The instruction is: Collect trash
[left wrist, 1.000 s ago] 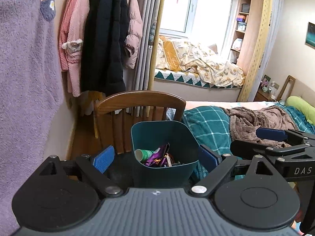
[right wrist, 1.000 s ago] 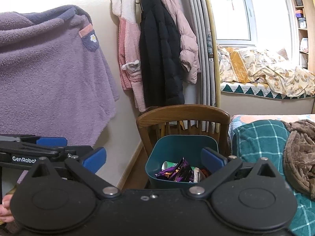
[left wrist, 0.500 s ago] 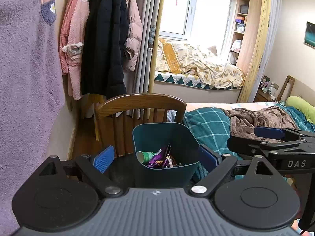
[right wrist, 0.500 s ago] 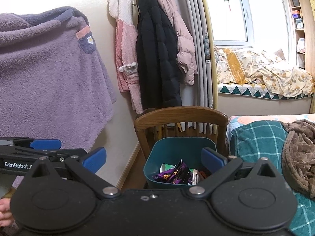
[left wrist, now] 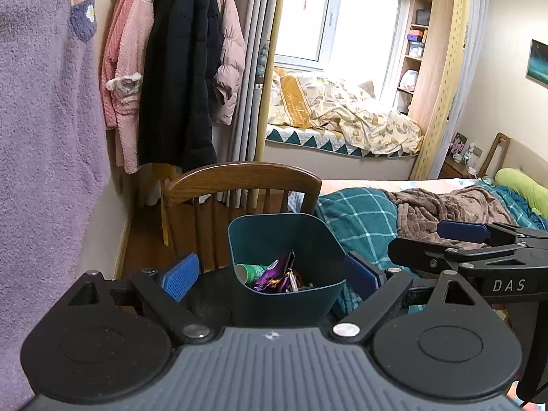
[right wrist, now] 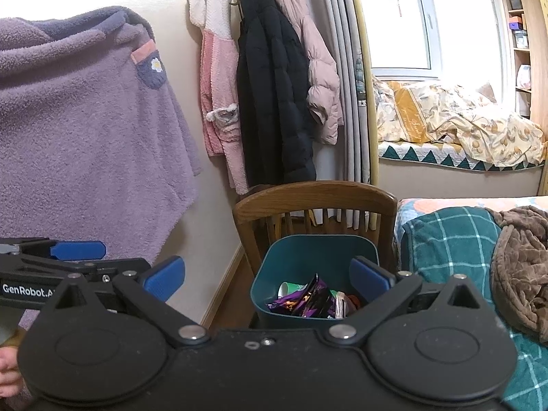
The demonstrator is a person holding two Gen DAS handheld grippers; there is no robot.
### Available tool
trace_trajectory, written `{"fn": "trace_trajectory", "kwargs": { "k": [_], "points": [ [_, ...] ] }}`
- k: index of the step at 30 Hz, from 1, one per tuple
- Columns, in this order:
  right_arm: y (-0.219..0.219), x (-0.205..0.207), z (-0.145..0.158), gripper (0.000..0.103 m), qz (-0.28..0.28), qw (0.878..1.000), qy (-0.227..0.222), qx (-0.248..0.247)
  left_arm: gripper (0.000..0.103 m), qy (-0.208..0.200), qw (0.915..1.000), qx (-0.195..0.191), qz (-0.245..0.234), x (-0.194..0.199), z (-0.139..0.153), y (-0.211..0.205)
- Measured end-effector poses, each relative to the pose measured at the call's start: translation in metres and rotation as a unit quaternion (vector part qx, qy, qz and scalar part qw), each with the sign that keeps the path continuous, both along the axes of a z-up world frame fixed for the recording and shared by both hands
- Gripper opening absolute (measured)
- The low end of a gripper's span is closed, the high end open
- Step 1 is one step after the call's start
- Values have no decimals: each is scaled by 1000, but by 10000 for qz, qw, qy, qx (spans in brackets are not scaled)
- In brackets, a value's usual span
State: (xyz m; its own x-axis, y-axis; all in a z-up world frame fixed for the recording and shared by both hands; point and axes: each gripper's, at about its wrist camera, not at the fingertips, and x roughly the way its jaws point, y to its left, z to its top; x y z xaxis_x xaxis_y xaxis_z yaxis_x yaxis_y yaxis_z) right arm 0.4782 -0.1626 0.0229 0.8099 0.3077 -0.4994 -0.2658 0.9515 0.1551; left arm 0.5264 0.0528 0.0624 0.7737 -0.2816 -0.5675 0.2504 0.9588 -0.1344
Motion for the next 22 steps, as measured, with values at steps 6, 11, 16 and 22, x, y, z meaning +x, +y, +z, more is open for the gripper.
{"fn": "trace_trajectory", "kwargs": {
  "k": [6,11,16,22],
  "points": [
    [3,-1,-1,103,-12,10000,-10,-50,93,-21,10000,2,6,1,-3,2],
    [5,0,-2,103,2,10000,14,-51,93,-37,10000,25,25,0,-5,0],
    [5,1,-2,103,-4,10000,29,-35,93,-4,10000,39,2,0,-7,-1],
    [6,2,-2,103,-25,10000,52,-26,93,40,10000,71,8,-1,-8,-3]
  ]
}}
